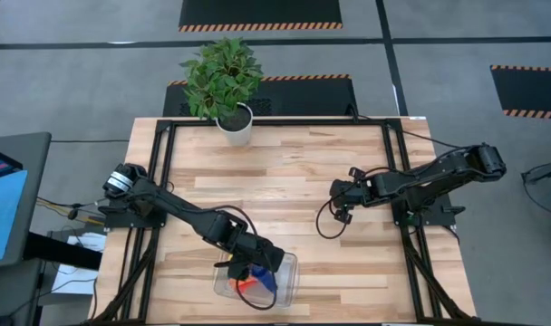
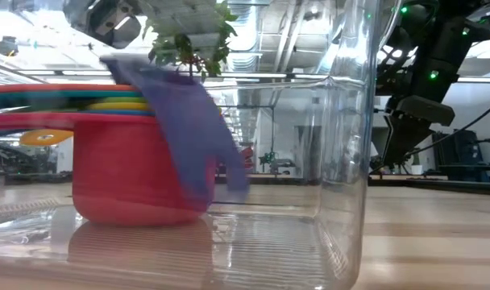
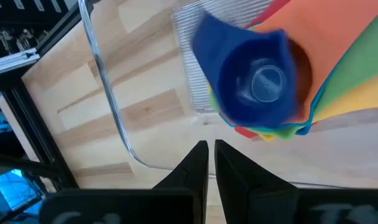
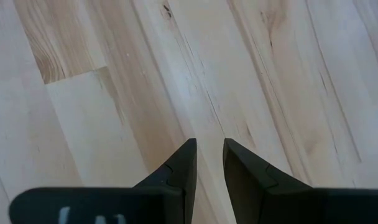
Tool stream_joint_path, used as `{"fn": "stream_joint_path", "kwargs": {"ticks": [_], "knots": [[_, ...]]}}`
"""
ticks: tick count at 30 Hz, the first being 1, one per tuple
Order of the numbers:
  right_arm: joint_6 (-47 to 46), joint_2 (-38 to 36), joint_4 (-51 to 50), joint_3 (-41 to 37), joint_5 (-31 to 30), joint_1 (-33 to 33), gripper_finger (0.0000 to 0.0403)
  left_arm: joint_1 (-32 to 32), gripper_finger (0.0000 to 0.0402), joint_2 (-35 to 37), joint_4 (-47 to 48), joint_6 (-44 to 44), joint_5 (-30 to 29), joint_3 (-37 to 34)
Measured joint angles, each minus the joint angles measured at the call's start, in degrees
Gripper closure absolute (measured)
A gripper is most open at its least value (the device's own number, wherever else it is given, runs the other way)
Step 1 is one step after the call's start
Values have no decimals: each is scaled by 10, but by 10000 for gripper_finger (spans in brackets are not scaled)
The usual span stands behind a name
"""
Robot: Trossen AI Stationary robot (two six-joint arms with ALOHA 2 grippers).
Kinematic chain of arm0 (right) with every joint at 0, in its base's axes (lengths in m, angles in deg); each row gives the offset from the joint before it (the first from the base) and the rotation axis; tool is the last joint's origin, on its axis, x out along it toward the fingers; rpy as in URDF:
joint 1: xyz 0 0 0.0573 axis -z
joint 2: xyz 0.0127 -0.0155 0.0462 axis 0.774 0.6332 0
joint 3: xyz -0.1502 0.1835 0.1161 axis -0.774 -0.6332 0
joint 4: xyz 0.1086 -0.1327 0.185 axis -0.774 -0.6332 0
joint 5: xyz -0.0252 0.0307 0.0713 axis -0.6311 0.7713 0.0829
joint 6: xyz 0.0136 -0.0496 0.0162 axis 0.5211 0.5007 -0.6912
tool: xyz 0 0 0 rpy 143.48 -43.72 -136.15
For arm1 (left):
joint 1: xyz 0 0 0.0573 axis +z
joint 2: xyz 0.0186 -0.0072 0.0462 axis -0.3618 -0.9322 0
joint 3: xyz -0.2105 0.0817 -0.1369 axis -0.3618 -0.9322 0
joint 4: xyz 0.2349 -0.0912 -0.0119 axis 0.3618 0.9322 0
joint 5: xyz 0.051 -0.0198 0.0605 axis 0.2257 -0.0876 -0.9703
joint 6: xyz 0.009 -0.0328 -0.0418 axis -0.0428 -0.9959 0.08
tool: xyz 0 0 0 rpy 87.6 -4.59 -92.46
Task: Nest measuring cups in basket
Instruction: Stack the dark blue measuring cup on top of the orange measuring cup, then adjust the transparent bin on the table
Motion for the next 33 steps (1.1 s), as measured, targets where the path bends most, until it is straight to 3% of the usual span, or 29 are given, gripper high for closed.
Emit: {"fn": "stream_joint_path", "kwargs": {"ticks": [4,7,9,14,17,23,29,33], "knots": [[0,0,0,0,0,0,302,-3,382,0,-2,-6,-10,0],[0,0,0,0,0,0,302,-8,382,0,-14,-60,-61,0],[0,0,0,0,0,0,302,-15,382,0,-19,-130,-128,0],[0,0,0,0,0,0,302,-47,382,1,-30,-354,-361,0],[1,0,0,0,0,0,302,-69,382,1,-31,-511,-436,0],[12,0,0,0,1,0,302,-122,382,1,-88,-851,-453,1],[70,0,0,0,2,-6,302,-183,382,2,-62,-1141,-421,22],[121,0,8,0,2,-10,302,-200,382,2,-98,-1368,-451,22]]}}
